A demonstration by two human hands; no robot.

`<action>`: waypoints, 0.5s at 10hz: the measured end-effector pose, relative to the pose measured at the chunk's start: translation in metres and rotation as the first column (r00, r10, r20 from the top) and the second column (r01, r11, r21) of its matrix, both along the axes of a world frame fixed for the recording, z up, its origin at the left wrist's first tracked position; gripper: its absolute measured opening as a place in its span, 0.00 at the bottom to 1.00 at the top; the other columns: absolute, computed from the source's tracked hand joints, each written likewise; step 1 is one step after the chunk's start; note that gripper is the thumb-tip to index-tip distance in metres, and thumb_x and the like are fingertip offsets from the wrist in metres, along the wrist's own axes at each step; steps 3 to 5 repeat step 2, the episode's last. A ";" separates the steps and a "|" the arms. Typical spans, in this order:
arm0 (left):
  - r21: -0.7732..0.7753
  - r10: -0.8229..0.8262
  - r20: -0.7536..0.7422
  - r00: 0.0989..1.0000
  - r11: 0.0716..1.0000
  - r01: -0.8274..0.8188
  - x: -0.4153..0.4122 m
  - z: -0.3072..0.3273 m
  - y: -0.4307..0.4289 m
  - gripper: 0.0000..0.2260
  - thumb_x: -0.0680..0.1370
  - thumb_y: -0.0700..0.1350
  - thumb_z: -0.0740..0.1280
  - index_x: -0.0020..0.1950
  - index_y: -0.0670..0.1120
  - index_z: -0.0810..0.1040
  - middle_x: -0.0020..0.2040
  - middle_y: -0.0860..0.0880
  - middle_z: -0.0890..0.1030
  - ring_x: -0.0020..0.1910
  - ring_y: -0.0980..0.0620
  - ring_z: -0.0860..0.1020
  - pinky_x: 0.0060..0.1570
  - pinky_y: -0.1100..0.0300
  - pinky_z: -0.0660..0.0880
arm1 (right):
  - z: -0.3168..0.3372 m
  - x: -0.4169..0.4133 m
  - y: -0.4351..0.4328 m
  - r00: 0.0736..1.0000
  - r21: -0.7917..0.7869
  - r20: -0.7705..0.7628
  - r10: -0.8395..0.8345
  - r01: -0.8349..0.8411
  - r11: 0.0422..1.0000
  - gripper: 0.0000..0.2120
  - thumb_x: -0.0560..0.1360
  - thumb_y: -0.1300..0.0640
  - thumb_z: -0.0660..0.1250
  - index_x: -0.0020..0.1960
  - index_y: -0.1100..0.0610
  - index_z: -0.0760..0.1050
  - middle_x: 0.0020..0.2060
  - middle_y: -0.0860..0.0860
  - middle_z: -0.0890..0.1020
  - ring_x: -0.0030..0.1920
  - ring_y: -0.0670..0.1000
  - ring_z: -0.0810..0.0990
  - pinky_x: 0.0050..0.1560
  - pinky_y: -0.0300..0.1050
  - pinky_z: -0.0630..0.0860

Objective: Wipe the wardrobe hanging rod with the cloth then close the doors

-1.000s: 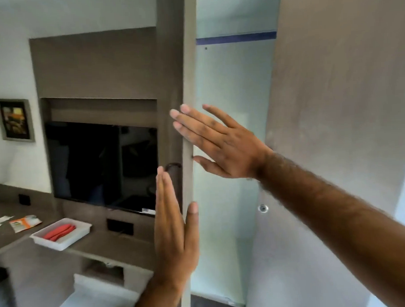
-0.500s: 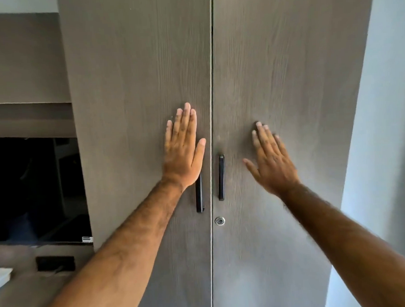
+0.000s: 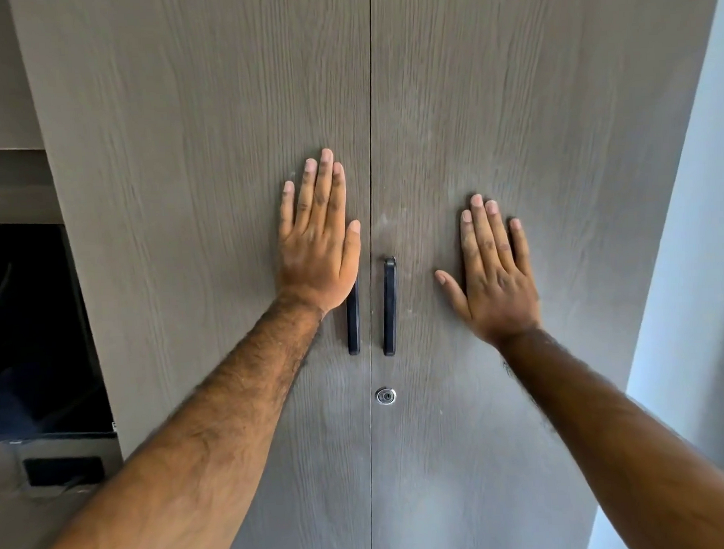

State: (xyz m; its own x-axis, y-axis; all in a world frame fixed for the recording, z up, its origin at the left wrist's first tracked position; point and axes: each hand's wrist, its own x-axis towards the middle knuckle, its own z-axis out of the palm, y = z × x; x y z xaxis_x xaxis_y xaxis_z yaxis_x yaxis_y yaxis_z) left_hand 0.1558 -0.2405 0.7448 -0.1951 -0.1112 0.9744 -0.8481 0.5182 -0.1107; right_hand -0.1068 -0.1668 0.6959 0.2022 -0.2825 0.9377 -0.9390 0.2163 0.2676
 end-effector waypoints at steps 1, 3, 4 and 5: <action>0.002 0.016 0.009 1.000 1.000 -0.016 0.002 0.002 0.005 0.31 0.83 0.49 0.53 0.84 0.39 0.53 0.85 0.40 0.55 0.84 0.42 0.53 0.82 0.40 0.51 | 0.001 0.014 0.013 0.999 0.040 0.009 0.039 -0.039 0.998 0.37 0.87 0.39 0.52 0.85 0.62 0.50 0.85 0.59 0.54 0.86 0.58 0.52 0.85 0.62 0.56; 0.023 0.048 0.001 0.999 0.999 -0.048 0.000 0.003 0.009 0.31 0.83 0.50 0.54 0.84 0.39 0.52 0.85 0.41 0.54 0.85 0.42 0.53 0.82 0.40 0.51 | 0.018 0.014 0.039 0.951 0.087 0.108 0.290 -0.300 0.950 0.33 0.85 0.41 0.57 0.84 0.59 0.58 0.84 0.57 0.61 0.84 0.55 0.60 0.84 0.56 0.61; 0.023 0.048 0.001 0.999 0.999 -0.048 0.000 0.003 0.009 0.31 0.83 0.50 0.54 0.84 0.39 0.52 0.85 0.41 0.54 0.85 0.42 0.53 0.82 0.40 0.51 | 0.018 0.014 0.039 0.951 0.087 0.108 0.290 -0.300 0.950 0.33 0.85 0.41 0.57 0.84 0.59 0.58 0.84 0.57 0.61 0.84 0.55 0.60 0.84 0.56 0.61; 0.023 0.048 0.001 0.999 0.999 -0.048 0.000 0.003 0.009 0.31 0.83 0.50 0.54 0.84 0.39 0.52 0.85 0.41 0.54 0.85 0.42 0.53 0.82 0.40 0.51 | 0.018 0.014 0.039 0.951 0.087 0.108 0.290 -0.300 0.950 0.33 0.85 0.41 0.57 0.84 0.59 0.58 0.84 0.57 0.61 0.84 0.55 0.60 0.84 0.56 0.61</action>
